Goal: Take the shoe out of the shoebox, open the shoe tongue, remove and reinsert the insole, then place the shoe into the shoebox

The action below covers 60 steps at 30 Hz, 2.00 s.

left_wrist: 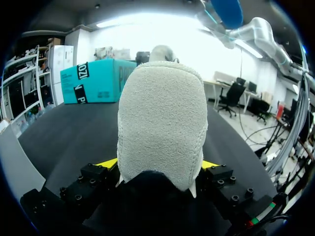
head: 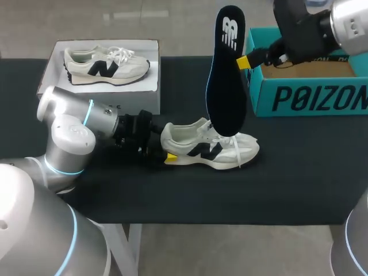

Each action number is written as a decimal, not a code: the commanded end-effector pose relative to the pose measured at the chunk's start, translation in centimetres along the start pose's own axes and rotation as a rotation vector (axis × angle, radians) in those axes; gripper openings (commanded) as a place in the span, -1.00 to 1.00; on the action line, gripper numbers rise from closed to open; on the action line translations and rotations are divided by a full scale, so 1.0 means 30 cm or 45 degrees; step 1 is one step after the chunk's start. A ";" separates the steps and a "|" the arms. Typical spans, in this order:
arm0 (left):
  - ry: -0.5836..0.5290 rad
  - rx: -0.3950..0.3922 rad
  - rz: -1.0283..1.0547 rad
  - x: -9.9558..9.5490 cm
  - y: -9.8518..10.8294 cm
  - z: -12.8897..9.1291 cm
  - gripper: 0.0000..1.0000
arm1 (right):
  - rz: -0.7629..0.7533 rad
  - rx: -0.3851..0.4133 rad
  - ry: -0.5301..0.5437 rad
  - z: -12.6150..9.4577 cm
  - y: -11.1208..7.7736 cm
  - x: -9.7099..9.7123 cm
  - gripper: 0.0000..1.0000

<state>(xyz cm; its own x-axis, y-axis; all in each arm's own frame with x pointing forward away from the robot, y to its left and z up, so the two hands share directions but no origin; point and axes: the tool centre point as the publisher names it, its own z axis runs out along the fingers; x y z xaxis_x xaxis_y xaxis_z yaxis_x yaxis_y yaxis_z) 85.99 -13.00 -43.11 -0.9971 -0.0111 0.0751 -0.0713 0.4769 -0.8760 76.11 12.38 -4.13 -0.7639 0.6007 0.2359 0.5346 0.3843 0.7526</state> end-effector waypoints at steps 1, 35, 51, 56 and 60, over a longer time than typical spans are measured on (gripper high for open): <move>0.001 -0.002 0.000 0.000 0.001 0.004 -1.00 | 0.012 -0.021 -0.085 -0.093 0.005 0.066 -1.00; 0.001 -0.002 0.000 0.000 0.001 0.004 -1.00 | 0.005 0.051 -0.109 -0.133 0.008 0.016 -1.00; 0.001 -0.002 0.000 0.000 0.001 0.004 -1.00 | 0.000 0.045 -0.114 -0.128 0.019 0.012 -1.00; 0.001 -0.002 0.000 0.000 0.001 0.004 -1.00 | 0.000 0.045 -0.114 -0.128 0.019 0.012 -1.00; 0.001 -0.002 0.000 0.000 0.001 0.004 -1.00 | 0.000 0.045 -0.114 -0.128 0.019 0.012 -1.00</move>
<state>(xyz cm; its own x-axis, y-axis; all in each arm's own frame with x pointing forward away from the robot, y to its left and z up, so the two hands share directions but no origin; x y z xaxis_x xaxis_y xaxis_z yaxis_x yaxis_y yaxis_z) 85.99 -13.00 -43.11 -0.9971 -0.0111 0.0751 -0.0713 0.4769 -0.8761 74.50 9.92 -1.30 -0.7303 0.6595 0.1783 0.5451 0.4052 0.7339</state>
